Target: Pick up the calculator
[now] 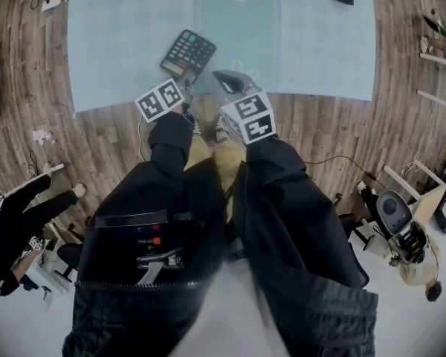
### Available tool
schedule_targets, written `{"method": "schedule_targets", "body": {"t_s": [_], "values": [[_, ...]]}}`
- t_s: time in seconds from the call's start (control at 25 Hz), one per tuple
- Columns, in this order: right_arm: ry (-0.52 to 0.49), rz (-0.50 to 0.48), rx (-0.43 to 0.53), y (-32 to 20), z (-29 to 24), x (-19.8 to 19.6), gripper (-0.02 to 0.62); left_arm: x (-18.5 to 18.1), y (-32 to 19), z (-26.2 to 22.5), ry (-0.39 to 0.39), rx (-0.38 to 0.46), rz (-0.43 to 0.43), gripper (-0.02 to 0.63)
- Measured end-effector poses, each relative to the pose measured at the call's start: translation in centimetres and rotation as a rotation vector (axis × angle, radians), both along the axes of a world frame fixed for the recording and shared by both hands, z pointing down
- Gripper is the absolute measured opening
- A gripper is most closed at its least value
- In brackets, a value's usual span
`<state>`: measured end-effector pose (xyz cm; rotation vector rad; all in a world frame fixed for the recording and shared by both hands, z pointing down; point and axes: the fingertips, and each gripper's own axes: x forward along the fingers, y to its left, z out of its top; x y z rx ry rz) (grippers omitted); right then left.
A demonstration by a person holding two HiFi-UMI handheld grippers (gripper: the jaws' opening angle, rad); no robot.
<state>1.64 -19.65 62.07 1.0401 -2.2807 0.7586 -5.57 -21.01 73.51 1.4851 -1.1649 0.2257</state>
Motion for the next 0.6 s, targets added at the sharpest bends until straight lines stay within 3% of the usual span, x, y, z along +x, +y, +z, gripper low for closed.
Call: {"method": "schedule_targets", "body": {"t_s": [0.24, 0.6], "values": [[0.003, 0.015, 0.006, 0.1, 0.1, 1.2, 0.002, -0.2, -0.2, 0.5, 0.051, 0.001, -0.065, 0.098], [-0.005, 0.035, 0.046, -0.2, -1.2, 2.1, 0.002, 0.2, -1.2, -1.9, 0.008, 0.086, -0.022, 0.049]]}}
